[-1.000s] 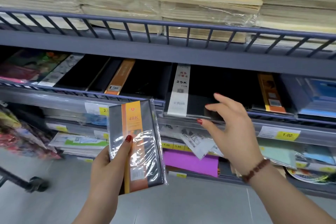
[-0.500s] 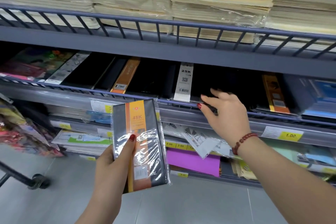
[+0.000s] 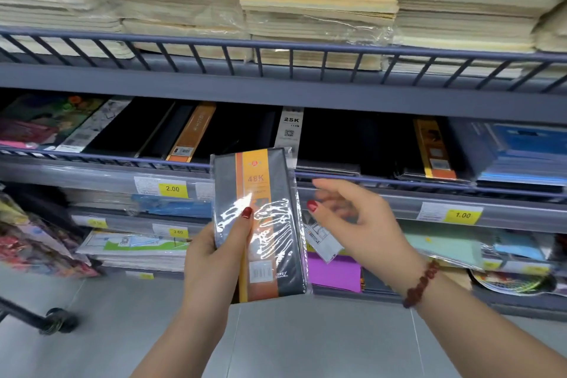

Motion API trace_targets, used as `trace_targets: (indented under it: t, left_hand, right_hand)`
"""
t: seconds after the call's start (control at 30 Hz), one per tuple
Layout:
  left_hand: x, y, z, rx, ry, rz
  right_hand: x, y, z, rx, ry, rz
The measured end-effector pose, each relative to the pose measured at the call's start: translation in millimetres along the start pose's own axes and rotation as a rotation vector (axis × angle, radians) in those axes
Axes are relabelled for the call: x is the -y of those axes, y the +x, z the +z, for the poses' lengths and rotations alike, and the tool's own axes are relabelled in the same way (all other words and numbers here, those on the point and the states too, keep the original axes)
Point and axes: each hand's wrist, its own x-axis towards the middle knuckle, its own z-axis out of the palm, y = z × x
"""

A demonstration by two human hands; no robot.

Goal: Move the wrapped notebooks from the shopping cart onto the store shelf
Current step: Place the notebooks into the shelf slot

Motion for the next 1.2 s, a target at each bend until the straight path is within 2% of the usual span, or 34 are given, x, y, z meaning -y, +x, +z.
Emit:
trace_targets:
  t: [0.07, 0.13, 0.37, 0.47, 0.57, 0.7, 0.87, 1.03, 1.2]
  left_hand:
    - [-0.1, -1.9, 14.0, 0.034, 0.005, 0.021]
    - [-0.5, -4.3, 28.8, 0.069, 0.033, 0.049]
    - [1.1, -13.8, 71.3, 0.192, 0.086, 0.207]
    - [6.1, -20.6, 85.9, 0.350, 0.086, 0.240]
    - [12.7, -25.1, 106.7, 0.458, 0.192, 0.348]
    - [12.0, -20.6, 137.6, 0.429, 0.169, 0.359]
    - [0.0, -11.0, 179.2, 0.468, 0.251, 0.387]
    - [-9.4, 10.4, 193.7, 0.410, 0.429, 0.477]
    - [-9.5, 32.4, 210.4, 0.414, 0.568, 0.520]
  right_hand:
    - [-0.7, -14.4, 0.8, 0.131, 0.224, 0.146]
    - [-5.6, -23.9, -2.4, 0.157, 0.332, 0.185]
    - [-29.8, -30.0, -44.9, -0.121, 0.387, 0.200]
    - [-37.1, -27.9, -67.7, -0.201, 0.396, 0.207]
    - [-35.8, -26.9, -86.5, -0.366, 0.303, 0.158]
    - [-39.9, -21.1, -105.3, -0.538, 0.195, 0.070]
    - [-59.1, -12.7, -131.2, -0.460, 0.071, 0.064]
    - [-63.7, -0.2, -140.1, -0.346, -0.019, 0.009]
    - [-71.3, 12.5, -145.7, -0.383, -0.193, -0.011]
